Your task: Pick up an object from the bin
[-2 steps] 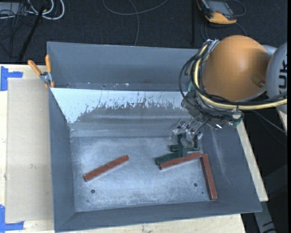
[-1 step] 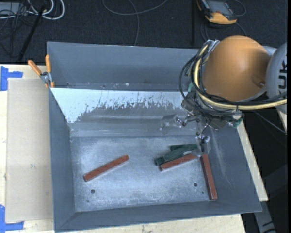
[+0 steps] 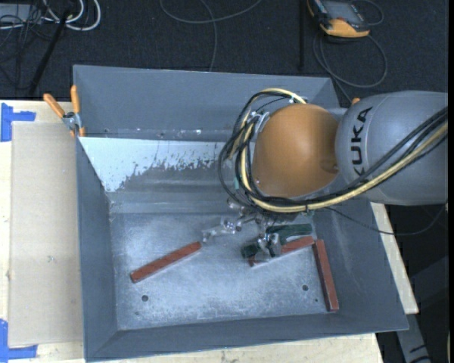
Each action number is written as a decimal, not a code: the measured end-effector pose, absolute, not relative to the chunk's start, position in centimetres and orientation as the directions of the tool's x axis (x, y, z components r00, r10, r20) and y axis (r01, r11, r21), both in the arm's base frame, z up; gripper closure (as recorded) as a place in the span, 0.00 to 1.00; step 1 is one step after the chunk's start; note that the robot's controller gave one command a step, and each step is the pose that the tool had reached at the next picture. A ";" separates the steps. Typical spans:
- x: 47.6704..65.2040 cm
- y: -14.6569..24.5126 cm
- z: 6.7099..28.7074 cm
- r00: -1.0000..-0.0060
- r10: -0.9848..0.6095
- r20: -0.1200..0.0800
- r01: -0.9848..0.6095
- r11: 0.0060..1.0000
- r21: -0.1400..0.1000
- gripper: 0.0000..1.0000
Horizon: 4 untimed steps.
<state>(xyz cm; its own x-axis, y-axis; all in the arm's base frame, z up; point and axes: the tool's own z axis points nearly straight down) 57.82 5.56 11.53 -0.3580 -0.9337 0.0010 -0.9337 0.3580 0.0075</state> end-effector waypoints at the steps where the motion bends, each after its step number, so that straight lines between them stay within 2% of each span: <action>1: 61.2 18.6 9.1 -0.236 -0.972 -0.006 -0.972 0.236 0.001 0.00; 2: 51.7 20.8 6.8 -0.088 -0.996 0.000 -0.996 0.088 0.008 0.00; 3: 52.0 20.7 6.9 -0.093 -0.996 -0.001 -0.996 0.093 0.003 1.00; 4: 51.5 21.0 22.5 -0.069 -0.998 -0.005 -0.998 0.069 -0.007 1.00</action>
Offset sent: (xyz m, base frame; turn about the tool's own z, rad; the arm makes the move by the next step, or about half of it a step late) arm 0.0350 0.1248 -0.0228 -0.1213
